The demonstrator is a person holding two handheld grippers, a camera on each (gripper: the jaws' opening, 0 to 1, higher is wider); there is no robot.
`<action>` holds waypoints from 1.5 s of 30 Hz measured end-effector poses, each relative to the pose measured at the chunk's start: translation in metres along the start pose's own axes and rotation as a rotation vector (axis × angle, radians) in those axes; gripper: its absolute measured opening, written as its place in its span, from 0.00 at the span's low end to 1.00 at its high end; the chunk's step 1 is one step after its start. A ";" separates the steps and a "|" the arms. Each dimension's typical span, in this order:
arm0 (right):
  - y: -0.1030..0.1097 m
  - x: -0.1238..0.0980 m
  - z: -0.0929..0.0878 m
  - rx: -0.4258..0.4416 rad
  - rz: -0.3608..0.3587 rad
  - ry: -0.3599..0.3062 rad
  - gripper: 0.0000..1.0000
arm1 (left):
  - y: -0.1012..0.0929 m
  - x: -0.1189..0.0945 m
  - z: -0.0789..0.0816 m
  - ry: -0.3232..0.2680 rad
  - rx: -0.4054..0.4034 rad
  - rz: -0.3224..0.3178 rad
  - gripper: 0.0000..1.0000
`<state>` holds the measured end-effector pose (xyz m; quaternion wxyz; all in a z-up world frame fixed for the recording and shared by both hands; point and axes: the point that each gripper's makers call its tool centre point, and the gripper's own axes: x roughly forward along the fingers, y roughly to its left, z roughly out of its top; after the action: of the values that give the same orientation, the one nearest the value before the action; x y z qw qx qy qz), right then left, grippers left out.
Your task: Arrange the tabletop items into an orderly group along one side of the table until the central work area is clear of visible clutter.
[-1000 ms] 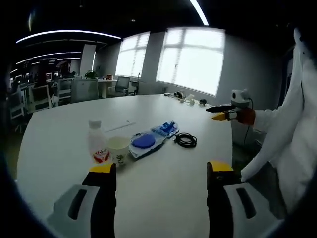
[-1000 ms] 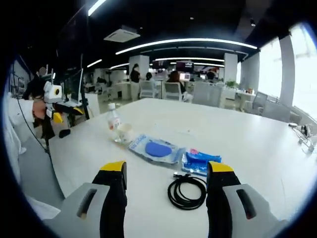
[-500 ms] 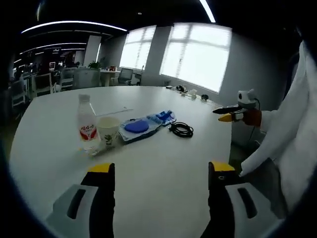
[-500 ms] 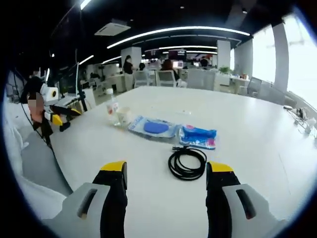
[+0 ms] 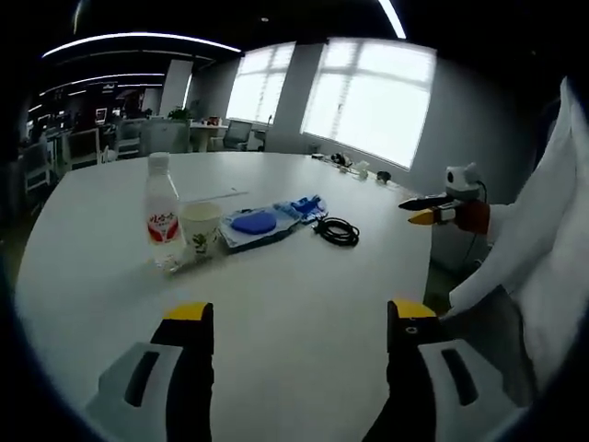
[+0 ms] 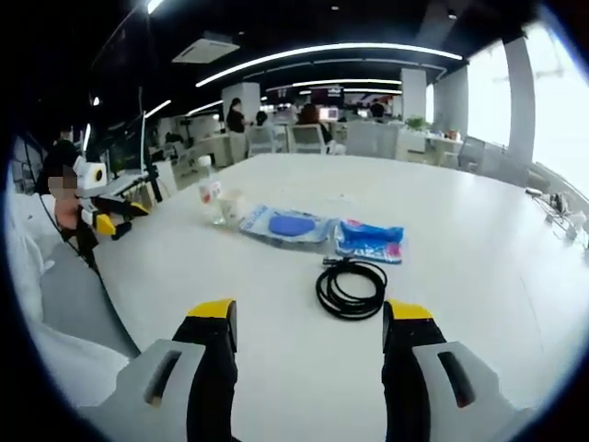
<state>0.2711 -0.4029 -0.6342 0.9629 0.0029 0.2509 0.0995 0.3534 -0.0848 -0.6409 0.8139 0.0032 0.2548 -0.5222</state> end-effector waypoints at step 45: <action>-0.004 0.005 -0.005 -0.018 0.007 0.005 0.61 | -0.003 -0.003 0.004 -0.028 -0.039 0.005 0.77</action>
<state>0.2738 -0.4065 -0.6407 0.9619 -0.0054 0.2524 0.1052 0.3513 -0.0846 -0.6352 0.8188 -0.0192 0.2533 -0.5149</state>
